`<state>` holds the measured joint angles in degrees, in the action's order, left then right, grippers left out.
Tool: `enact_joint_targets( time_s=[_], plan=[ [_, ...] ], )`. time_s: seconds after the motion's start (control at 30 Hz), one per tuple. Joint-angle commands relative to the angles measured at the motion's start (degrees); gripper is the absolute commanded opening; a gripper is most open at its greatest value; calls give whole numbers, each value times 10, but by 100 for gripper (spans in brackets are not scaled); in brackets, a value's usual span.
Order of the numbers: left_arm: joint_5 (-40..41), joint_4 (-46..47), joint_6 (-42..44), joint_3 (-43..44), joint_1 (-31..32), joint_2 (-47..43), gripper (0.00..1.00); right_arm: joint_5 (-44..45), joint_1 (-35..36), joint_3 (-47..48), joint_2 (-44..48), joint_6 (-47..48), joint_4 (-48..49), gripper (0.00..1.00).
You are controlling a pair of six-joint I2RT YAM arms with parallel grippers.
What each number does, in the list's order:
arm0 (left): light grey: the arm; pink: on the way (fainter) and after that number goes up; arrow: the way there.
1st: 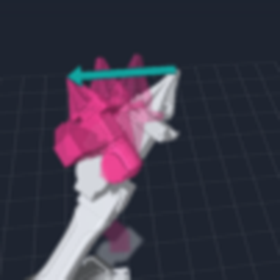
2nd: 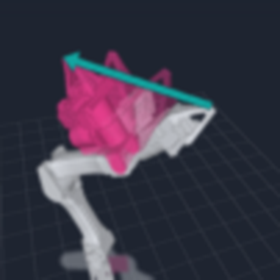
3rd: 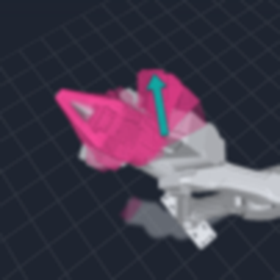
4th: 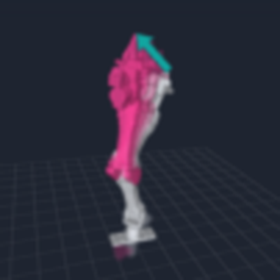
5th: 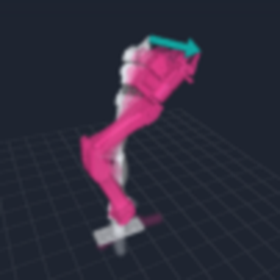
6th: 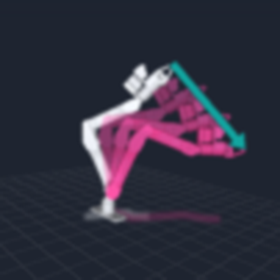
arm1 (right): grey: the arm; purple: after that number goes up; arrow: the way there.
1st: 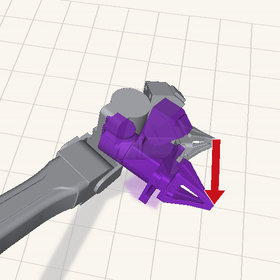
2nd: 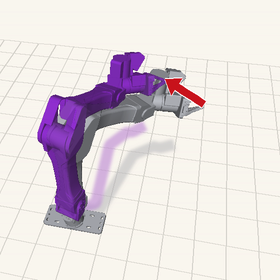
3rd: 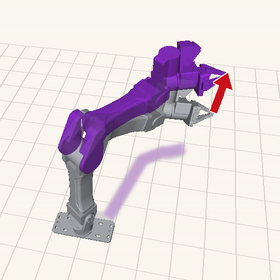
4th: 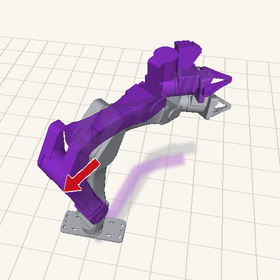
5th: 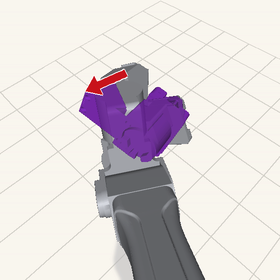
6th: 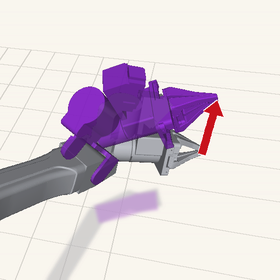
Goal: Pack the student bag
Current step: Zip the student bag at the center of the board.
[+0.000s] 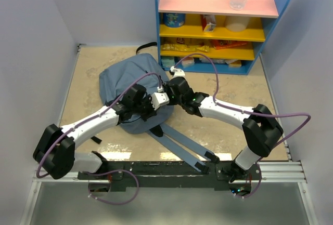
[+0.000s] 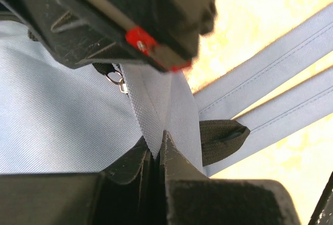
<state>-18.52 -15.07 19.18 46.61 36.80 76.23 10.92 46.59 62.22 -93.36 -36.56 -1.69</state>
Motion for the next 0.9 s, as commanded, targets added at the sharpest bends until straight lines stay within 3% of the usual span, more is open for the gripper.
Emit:
enact_joint_targets(
  time_s=[0.0, 0.3, 0.7, 0.87],
  plan=[
    [-33, -38, 37, -17, 1, -59, 0, 31, -21, 37, -5, 20, 6, 0],
    [-105, -143, 115, -32, 2, -90, 0, 16, -40, 68, -28, 42, 9, 0],
    [-87, -221, 211, -49, 0, -120, 0, 31, -76, 43, 3, 78, -9, 0],
    [-106, -267, 240, -49, 1, -129, 0, 28, -91, 62, -28, 90, -5, 0]
  ],
)
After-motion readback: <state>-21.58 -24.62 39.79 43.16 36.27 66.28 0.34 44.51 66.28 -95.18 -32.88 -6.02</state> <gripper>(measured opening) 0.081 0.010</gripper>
